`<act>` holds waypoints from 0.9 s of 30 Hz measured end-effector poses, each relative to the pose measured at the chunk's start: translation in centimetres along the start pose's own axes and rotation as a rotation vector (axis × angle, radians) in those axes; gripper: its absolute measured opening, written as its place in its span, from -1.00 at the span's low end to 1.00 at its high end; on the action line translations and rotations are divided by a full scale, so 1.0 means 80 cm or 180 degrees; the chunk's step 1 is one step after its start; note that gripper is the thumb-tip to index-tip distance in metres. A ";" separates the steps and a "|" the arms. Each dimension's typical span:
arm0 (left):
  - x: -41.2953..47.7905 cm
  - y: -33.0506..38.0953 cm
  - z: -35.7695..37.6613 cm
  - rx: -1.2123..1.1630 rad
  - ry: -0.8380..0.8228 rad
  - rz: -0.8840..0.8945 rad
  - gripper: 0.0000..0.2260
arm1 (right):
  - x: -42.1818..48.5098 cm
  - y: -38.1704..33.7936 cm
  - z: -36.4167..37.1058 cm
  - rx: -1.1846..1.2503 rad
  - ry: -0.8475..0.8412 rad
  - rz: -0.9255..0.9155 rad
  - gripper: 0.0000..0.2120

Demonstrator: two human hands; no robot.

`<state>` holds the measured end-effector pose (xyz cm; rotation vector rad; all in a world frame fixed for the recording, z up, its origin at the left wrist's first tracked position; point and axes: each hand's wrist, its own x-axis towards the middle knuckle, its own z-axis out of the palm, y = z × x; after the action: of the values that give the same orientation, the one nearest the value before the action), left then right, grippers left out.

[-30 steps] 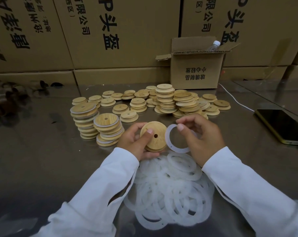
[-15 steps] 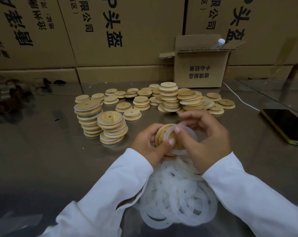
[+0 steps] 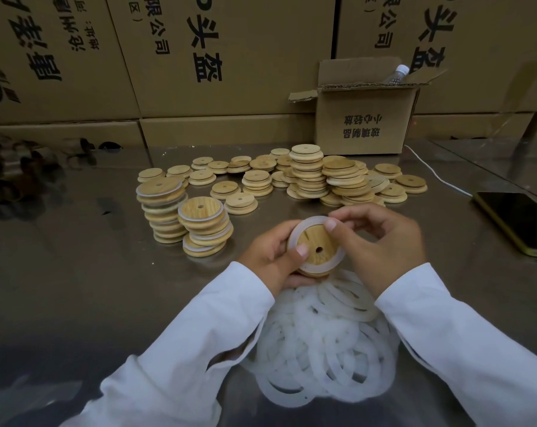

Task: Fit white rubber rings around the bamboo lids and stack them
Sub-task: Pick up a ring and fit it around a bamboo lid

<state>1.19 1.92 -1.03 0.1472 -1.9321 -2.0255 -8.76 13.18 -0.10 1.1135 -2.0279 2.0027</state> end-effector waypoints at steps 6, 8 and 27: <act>0.002 -0.004 -0.004 0.0020 -0.0008 -0.0036 -0.77 | 0.001 0.002 0.000 0.0191 -0.0010 0.0210 -0.85; 0.002 -0.004 -0.004 -0.0032 -0.0037 -0.0065 -0.76 | 0.001 0.002 -0.001 0.0197 -0.0020 0.0234 -0.85; 0.002 0.000 -0.003 0.0399 0.0256 0.0159 -0.77 | 0.005 0.000 -0.003 0.0252 -0.0211 0.0383 -0.86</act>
<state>1.14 1.67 -1.04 0.2052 -1.9920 -1.8388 -9.18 13.25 0.15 1.1116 -2.1125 2.1480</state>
